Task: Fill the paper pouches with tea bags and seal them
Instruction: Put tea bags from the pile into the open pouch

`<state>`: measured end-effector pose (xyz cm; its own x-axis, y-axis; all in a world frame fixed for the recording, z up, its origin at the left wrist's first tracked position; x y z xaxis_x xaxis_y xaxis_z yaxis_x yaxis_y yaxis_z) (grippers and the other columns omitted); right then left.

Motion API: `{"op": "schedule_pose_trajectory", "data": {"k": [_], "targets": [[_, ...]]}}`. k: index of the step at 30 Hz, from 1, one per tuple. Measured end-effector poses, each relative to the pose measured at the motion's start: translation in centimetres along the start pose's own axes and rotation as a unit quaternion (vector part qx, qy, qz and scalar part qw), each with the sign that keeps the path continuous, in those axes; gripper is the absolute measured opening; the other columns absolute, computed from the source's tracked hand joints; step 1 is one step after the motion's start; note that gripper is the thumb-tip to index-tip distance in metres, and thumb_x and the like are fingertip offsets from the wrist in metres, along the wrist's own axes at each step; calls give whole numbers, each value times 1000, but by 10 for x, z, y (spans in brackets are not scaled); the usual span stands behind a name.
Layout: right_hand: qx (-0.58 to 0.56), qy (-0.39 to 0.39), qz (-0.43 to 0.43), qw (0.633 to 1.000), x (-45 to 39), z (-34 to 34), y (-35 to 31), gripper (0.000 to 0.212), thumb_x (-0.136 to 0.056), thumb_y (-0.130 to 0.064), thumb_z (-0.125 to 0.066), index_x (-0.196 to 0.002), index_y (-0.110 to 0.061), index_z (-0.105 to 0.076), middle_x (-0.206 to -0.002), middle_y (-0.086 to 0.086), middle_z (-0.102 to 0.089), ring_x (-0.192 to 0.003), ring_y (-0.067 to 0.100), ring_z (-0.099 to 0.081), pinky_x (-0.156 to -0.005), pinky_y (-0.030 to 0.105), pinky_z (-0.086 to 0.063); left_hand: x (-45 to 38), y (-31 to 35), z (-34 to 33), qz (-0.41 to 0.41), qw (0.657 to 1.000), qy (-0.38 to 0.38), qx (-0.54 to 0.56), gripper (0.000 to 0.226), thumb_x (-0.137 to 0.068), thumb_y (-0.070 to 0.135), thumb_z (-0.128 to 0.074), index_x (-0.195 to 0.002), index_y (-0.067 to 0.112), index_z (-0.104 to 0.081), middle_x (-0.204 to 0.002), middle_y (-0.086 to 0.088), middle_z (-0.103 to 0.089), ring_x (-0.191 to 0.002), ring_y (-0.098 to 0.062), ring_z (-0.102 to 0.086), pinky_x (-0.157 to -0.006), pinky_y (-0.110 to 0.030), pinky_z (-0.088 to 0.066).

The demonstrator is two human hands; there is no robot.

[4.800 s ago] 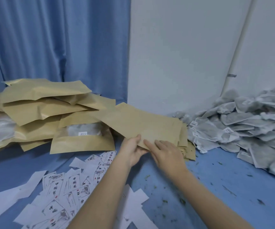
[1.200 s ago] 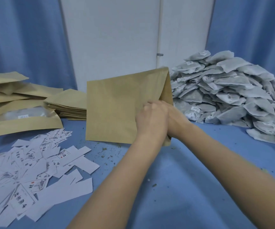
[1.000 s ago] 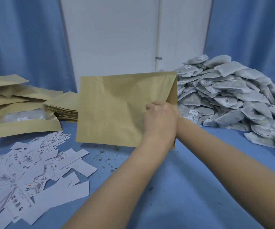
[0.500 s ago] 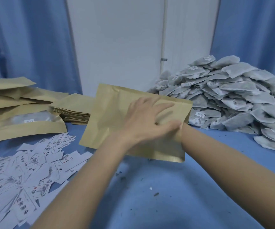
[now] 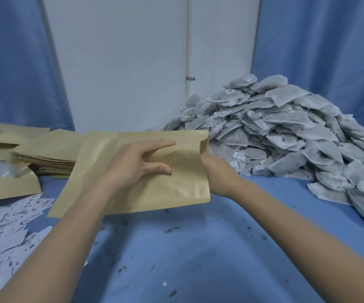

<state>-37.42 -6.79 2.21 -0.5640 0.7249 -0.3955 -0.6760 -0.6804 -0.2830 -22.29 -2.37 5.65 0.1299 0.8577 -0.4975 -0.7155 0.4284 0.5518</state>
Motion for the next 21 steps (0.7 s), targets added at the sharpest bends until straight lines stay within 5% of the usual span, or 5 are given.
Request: {"op": "schedule_pose_trajectory", "data": {"k": [4,10,15,17,21], "targets": [[-91,148,-97,980,9,12,78,21,-86,-16,-59,-105,-23,-66,-80,-8,-63,-72,8,-57,-73,23,-48,-26,-26,-21,34,999,6,41,67,-53,40,-80,-114,52,-57,-138,15,-49,-128,8,-37,-104,-9,-25],[-4,80,-309,948,-2,-17,189,51,-86,-39,-61,-131,-19,-48,-128,12,-45,-101,26,-57,-86,33,-45,-65,-58,-56,52,997,-12,47,65,-59,35,-84,-112,59,-54,-140,19,-45,-128,9,-34,-97,-3,-22],[30,70,-348,934,-25,-37,217,65,-79,-52,-65,-130,-22,-39,-127,11,-33,-106,33,-50,-86,40,-46,-84,-78,-70,61,998,2,2,68,-59,35,-84,-119,50,-56,-120,13,-57,-112,8,-42,-82,10,-18],[50,97,-355,929,-30,-38,222,60,-83,-46,-63,-130,-16,-41,-126,15,-33,-105,37,-50,-85,41,-46,-88,-82,-73,60,998,0,-17,70,-59,37,-84,-122,46,-56,-108,14,-54,-114,-2,-45,-84,6,-21],[61,210,-297,929,-29,-19,210,34,-94,-20,-47,-125,-8,-55,-115,21,-54,-96,38,-56,-78,38,-42,-93,-87,-71,72,997,4,-26,69,-62,38,-82,-126,44,-55,-127,8,-56,-128,-11,-41,-99,-18,-25]]}}
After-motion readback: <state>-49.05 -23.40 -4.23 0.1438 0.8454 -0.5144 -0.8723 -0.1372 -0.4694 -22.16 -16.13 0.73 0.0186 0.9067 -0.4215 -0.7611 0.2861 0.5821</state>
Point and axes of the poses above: each hand's wrist, its own x-axis away from the middle knuckle, its own z-axis out of the back of the hand, y = z × x, the point moved 8 cm from there along -x, towards the middle knuckle
